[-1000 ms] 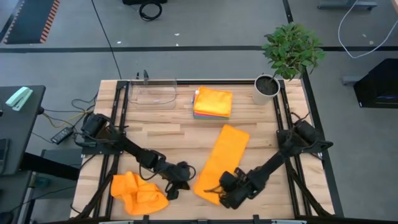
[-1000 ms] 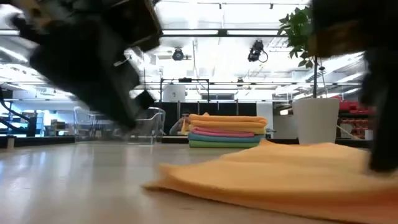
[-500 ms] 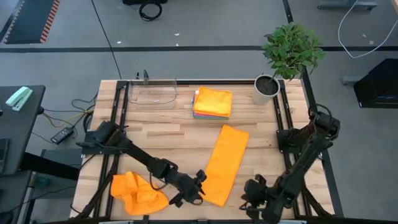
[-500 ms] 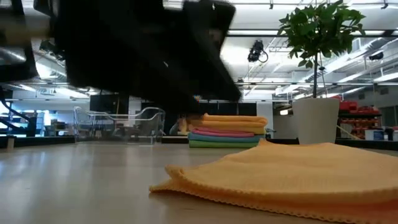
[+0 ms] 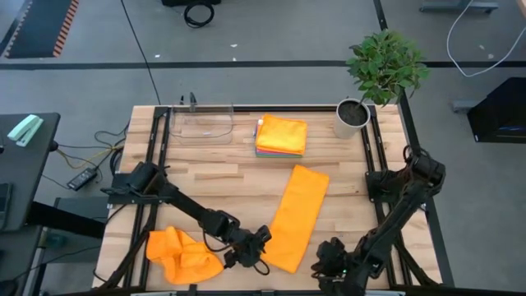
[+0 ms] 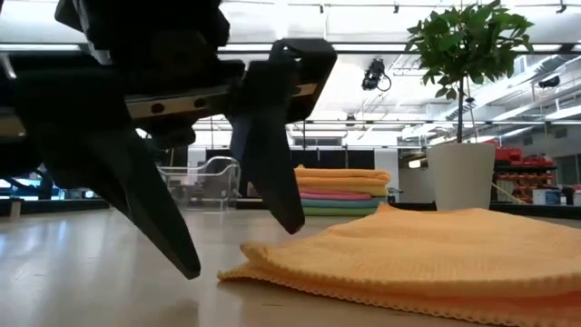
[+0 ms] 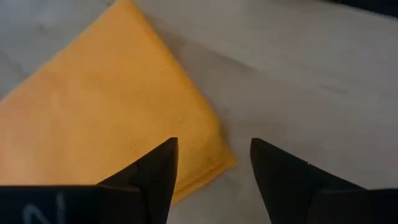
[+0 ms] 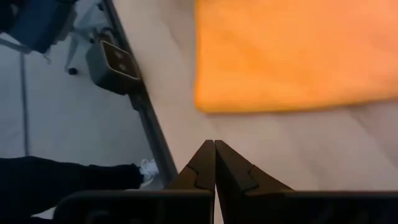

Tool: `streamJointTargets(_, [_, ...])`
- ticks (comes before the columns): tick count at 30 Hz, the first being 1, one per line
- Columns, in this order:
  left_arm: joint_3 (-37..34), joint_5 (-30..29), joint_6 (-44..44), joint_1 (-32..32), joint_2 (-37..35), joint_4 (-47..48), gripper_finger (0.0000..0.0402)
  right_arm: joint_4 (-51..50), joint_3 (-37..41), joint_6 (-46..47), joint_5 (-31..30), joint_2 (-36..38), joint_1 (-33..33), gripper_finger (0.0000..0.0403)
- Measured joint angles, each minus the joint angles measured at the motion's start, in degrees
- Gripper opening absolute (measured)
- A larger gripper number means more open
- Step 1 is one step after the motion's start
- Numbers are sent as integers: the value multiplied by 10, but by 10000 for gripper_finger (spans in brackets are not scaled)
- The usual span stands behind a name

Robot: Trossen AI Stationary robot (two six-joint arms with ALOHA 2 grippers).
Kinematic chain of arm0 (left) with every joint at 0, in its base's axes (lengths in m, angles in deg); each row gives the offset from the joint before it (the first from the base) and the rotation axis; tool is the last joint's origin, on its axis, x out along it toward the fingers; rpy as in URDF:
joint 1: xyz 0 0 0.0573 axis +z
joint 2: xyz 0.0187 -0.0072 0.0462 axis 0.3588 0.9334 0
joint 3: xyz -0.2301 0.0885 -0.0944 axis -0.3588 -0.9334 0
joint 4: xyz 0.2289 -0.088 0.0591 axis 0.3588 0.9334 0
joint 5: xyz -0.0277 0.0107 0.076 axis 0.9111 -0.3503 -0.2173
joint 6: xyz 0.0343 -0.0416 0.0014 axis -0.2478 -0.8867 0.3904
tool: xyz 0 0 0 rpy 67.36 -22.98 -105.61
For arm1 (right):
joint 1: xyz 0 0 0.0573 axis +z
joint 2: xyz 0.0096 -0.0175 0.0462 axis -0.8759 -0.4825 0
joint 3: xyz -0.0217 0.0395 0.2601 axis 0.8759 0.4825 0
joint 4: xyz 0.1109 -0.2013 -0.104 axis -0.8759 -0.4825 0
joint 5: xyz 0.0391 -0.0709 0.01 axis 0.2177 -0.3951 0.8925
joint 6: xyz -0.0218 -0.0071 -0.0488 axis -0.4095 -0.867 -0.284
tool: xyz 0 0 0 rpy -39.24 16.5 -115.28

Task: Fold microfiber towels
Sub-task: Fold the top yellow towel

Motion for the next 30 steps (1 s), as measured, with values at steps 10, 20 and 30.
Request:
streamJointTargets(10, [0,6,35,6,5,9,195,123,1,-192,5,-45,-54,10])
streamJointTargets(20, [2,49,32,10,15,26,152,214,0,-346,16,-77,-63,68])
streamJointTargets(30, [2,70,-41,23,30,31,102,226,0,-402,58,-107,-65,151])
